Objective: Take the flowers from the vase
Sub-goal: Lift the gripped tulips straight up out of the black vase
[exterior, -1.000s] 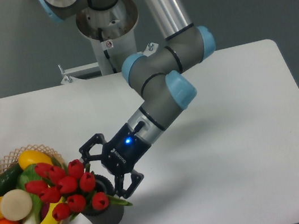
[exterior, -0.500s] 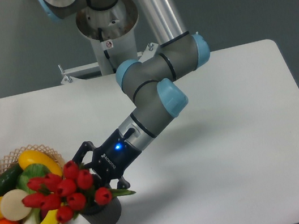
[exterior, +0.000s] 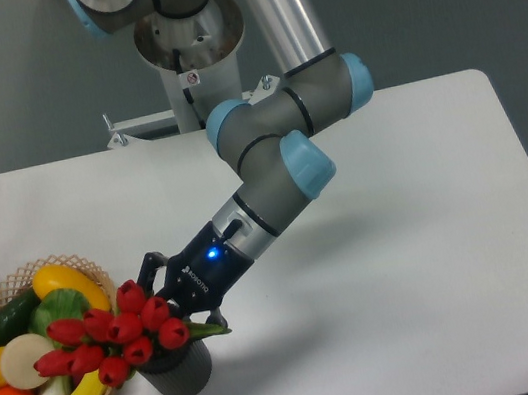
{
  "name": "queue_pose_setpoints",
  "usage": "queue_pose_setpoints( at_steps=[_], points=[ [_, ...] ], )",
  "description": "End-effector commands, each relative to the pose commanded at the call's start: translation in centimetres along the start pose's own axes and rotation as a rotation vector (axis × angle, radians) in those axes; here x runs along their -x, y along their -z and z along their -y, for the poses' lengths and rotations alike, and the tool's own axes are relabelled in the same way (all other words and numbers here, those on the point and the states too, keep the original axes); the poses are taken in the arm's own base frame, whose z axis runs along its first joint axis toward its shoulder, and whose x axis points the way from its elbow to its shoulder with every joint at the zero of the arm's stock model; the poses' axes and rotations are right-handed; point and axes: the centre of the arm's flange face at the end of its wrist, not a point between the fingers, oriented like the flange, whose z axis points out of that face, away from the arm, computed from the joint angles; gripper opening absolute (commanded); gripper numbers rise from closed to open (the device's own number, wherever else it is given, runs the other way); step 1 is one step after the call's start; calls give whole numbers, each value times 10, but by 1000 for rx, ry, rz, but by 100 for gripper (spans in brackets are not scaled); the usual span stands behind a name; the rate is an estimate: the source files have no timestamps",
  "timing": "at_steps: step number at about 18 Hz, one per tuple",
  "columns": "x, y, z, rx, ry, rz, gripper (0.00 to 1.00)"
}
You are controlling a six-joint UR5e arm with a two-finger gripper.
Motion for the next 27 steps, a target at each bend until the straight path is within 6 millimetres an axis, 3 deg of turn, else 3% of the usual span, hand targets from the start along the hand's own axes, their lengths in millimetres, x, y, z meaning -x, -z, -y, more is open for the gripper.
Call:
queue_pose_setpoints(
  at_steps=[6, 9, 15, 23, 27],
  points=[
    [-1, 24, 69, -54, 125, 28, 3],
    [-12, 32, 93, -76, 131, 23, 3],
    [-26, 50, 113, -94, 155, 39, 4],
    [-7, 79, 144, -134, 147, 77, 4],
    [7, 103, 145, -147, 146, 117, 4]
  ],
)
